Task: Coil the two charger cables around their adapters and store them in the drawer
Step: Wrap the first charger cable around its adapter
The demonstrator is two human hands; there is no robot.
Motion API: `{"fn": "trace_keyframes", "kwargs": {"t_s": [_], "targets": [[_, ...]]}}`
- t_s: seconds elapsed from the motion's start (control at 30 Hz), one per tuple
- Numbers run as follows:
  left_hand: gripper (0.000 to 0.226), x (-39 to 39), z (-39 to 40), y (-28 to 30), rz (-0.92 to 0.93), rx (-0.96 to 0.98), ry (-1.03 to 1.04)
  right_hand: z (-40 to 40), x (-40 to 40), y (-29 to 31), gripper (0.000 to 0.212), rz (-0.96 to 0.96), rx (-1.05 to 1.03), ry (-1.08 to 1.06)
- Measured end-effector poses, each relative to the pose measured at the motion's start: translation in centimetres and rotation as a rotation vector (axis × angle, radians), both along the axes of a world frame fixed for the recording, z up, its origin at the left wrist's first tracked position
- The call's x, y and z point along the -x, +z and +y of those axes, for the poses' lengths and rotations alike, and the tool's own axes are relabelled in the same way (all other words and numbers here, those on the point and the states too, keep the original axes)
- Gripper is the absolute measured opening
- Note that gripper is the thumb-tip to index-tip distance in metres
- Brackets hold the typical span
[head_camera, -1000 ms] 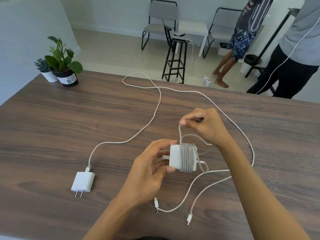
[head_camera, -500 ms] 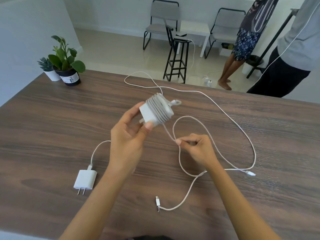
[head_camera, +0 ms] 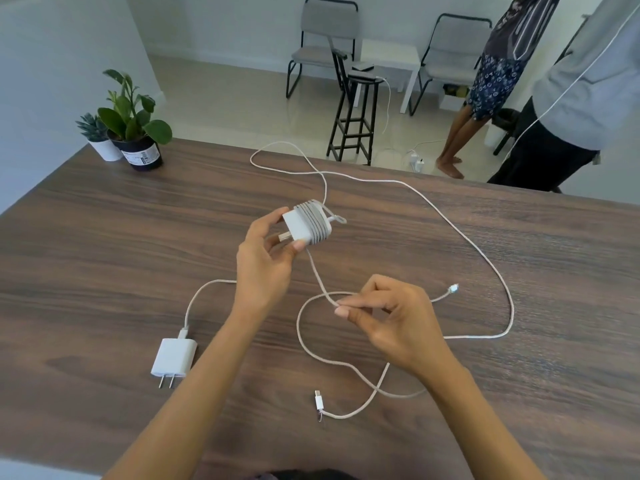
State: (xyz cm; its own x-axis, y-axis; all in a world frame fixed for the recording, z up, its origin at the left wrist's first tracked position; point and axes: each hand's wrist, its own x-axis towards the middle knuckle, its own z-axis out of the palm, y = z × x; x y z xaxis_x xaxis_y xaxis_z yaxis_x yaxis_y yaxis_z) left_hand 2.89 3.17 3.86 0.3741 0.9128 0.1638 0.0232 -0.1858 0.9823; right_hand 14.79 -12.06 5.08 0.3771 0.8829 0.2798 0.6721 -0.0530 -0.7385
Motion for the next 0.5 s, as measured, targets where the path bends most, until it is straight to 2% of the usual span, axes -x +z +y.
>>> {"fn": "trace_keyframes", "kwargs": {"t_s": [0.2, 0.5], "targets": [[0.052, 0.0, -1.5, -0.9, 0.098, -0.127, -0.049, 0.4, -1.0, 2.7, 0.005, -0.088, -0.071, 0.001], [0.06, 1.6, -4.5, -2.0, 0.103, -0.107, -0.207, 3.3, -2.6, 3.6, 0.006, -0.183, -0.152, -0.081]]}}
